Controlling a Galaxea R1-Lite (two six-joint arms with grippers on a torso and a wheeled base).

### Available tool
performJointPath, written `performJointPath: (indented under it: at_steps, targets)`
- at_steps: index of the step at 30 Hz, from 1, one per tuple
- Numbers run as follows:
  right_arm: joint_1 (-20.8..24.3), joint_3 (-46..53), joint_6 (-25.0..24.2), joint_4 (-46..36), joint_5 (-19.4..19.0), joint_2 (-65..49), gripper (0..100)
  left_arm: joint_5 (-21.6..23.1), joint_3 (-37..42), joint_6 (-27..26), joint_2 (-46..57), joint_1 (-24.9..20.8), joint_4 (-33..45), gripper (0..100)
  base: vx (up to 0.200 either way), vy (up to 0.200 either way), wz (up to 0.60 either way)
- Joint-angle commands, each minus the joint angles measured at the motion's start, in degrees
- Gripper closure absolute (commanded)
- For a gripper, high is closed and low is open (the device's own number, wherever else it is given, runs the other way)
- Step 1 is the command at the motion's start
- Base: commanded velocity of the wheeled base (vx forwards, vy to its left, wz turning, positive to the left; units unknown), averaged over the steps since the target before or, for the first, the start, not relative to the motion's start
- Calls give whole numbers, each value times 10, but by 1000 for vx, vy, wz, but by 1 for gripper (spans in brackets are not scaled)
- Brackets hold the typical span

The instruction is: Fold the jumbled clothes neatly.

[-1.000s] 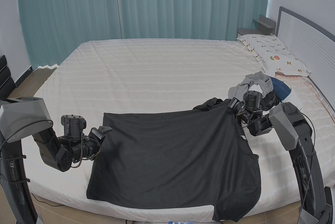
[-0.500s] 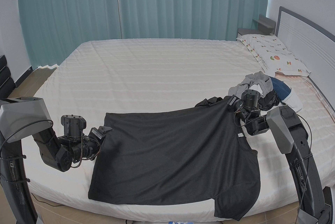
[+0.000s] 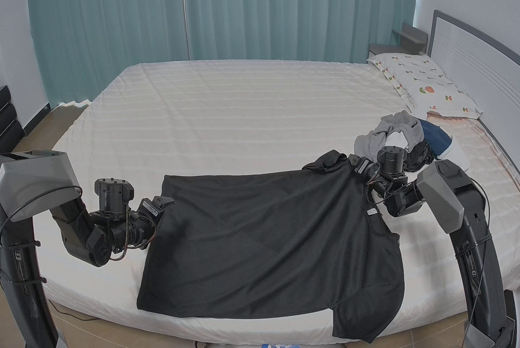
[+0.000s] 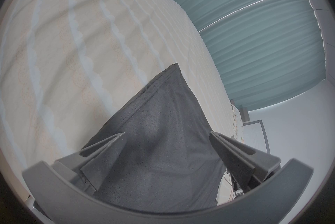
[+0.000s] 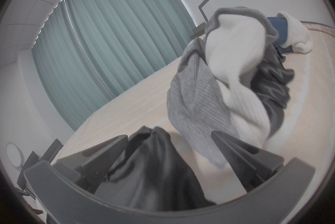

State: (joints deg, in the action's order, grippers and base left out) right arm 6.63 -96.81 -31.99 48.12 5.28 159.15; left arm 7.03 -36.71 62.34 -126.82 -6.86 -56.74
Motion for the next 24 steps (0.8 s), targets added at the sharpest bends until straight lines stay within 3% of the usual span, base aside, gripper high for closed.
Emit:
performJointPath:
  at_steps: [1,6,7,11,17,20,24]
  targets:
    - [0,300,-3,131,-51,-190,0,0,33,3,35,-9,0,0,0,0,0]
    - [-4,480,-11,213,-51,-277,0,2,59,5,88,-22,1,0,0,0,0]
    - [-4,572,-40,253,-58,-320,0,2,60,5,95,-29,2,0,0,0,0]
    - [0,716,-72,305,-94,-364,0,-3,82,5,95,-54,2,0,0,0,0]
    - [-17,827,-75,382,-119,-371,0,-3,135,5,98,-75,-5,0,0,0,0]
    - [-19,892,-85,414,-172,-360,0,-9,158,19,101,-88,-4,0,0,0,0]
    - [-19,922,-156,414,-230,-334,0,-16,184,23,115,-90,-5,0,-50,0,0]
